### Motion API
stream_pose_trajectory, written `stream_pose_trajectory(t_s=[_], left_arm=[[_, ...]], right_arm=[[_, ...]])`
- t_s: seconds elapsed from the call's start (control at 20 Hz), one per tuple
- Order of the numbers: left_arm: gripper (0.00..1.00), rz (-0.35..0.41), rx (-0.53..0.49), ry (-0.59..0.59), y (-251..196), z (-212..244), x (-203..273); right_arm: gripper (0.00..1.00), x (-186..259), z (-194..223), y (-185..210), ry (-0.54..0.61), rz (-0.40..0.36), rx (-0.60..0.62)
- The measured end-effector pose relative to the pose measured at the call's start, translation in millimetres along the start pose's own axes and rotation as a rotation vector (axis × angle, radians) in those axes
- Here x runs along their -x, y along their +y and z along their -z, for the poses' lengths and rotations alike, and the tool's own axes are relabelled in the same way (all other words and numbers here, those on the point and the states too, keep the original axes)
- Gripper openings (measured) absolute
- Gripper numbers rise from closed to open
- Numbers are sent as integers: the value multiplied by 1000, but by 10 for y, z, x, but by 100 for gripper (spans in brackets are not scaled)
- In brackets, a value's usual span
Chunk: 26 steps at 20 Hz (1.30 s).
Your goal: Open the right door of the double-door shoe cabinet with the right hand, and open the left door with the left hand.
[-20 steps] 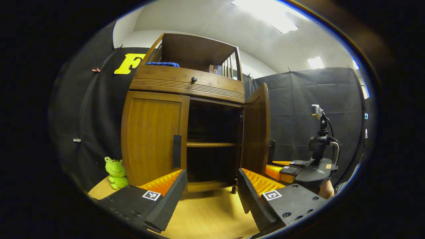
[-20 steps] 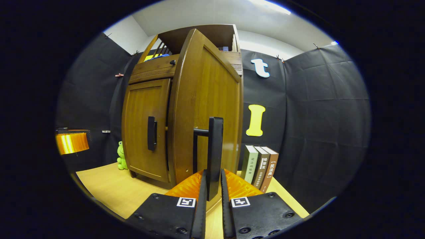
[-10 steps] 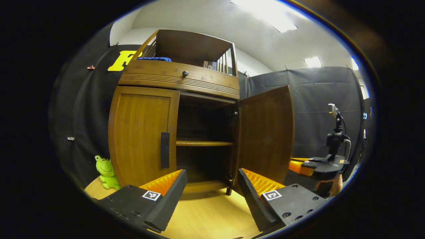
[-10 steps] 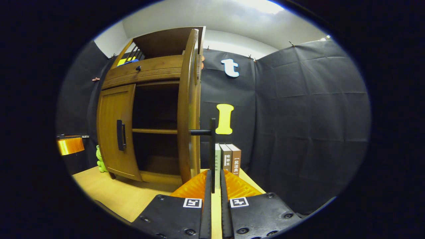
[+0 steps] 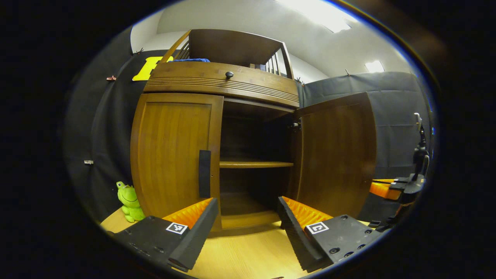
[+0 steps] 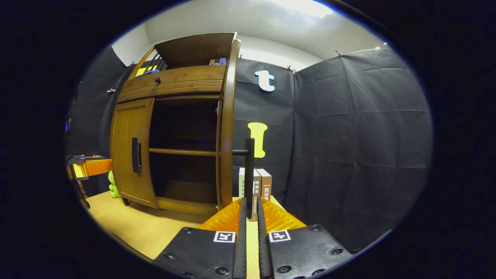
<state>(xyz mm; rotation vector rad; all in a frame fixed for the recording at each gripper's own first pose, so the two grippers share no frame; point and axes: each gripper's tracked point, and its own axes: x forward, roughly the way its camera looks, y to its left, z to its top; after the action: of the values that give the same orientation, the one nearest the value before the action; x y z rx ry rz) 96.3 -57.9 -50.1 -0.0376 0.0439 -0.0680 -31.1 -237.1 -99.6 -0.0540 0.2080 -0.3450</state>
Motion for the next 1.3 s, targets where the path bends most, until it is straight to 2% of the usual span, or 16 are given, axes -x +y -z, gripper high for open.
stream_pose_trajectory(t_s=[0.05, 0.1, 0.2, 0.35, 0.4, 0.45, 0.55, 0.6, 0.9, 1.0, 1.05, 1.2, 1.3], left_arm=[[95, -17, -6, -18, 80, -17, -110], [95, -32, -14, -35, 169, -30, -247], [95, -72, -28, -52, 357, -6, -515], [93, -133, -29, -37, 623, 99, -832], [95, -151, -22, -34, 696, 132, -915], [93, -161, -13, -46, 740, 127, -993], [94, -174, 6, -72, 851, 85, -1156], [94, -184, 11, -76, 910, 96, -1224], [82, -200, 22, -15, 1145, 334, -1552], [73, -172, 53, 14, 1118, 428, -1609], [64, -146, 54, 3, 1059, 404, -1601], [37, -176, -24, -5, 1057, 401, -1600], [35, -180, -23, 4, 1047, 395, -1574]], right_arm=[[10, 4, -22, -3, -6, 3, 13], [17, 15, -62, -10, -16, 6, 28], [24, 36, -89, 60, -40, -12, 38], [77, 72, -175, 106, -65, -18, 26], [94, 109, -179, 116, -65, -21, 24], [98, 150, -166, 131, -66, -27, 21], [95, 202, -143, 172, -70, -43, 12], [97, 210, -161, 198, -77, -51, 10], [98, 184, -265, 176, -135, -34, 28], [98, 187, -245, 152, -135, -30, 21], [98, 198, -245, 128, -136, -22, 19], [98, 233, -255, 88, -134, -6, 12], [98, 265, -279, 82, -138, 2, 13]])
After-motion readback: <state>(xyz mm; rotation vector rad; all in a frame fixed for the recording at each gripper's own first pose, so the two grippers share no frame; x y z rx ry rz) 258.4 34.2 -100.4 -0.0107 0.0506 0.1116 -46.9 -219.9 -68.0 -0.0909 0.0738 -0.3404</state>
